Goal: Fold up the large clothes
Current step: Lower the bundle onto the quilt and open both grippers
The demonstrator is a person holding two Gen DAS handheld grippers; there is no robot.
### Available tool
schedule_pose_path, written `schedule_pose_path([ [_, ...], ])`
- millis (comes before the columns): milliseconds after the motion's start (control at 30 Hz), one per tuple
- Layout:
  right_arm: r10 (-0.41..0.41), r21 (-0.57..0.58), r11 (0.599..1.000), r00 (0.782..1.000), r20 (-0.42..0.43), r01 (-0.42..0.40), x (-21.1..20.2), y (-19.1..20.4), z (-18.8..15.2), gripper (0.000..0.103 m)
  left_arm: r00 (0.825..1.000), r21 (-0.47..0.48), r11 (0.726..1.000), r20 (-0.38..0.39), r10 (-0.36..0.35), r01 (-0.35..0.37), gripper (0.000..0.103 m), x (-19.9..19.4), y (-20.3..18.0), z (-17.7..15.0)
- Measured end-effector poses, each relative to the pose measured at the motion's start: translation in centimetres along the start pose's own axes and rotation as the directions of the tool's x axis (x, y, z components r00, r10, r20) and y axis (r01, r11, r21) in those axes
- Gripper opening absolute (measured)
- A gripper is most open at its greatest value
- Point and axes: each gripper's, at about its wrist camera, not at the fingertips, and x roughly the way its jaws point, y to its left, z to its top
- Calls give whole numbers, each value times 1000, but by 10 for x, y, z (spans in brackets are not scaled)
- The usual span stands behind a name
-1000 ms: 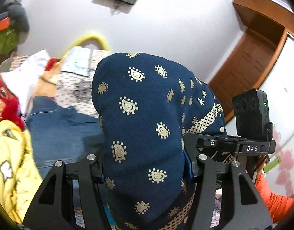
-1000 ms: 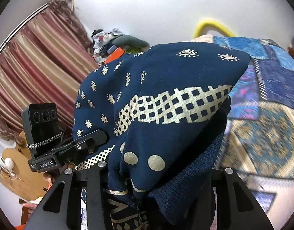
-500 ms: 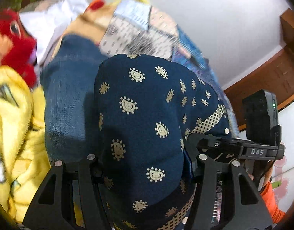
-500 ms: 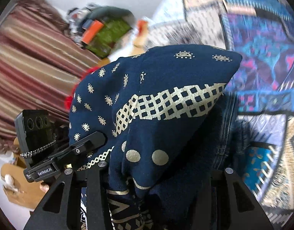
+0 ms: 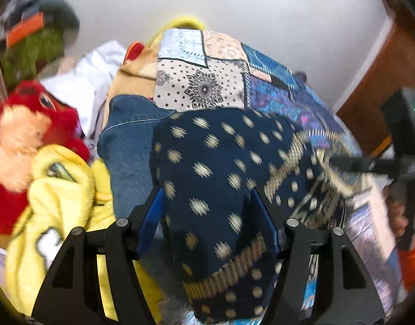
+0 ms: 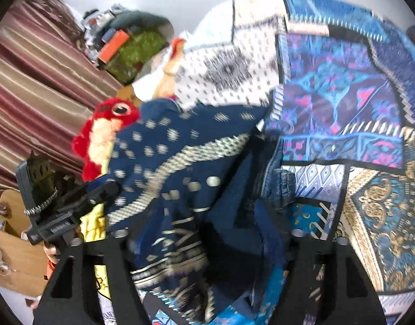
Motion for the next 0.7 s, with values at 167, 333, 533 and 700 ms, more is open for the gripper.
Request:
schedule_pose_path([
  [167,-24,-37,999,1000,5,24,3,21,-24,84,996,70,994,-24,81,-79,86,5,-21,-31],
  [333,-113,-13,994,988,-105,113,40,7,-64,84,992,37,993,-64,113,-110,92,12,-15,-63],
  [533,-160,-62,986,977,-140,152,25,-2,-110,84,987,9,992,-94,130,-129,93,-8,-9,-95],
  [700,-191,-115,976,980,-59,184,-26,22,-123,84,979,26,981,-52,196,-195,92,-48,-27,-109],
])
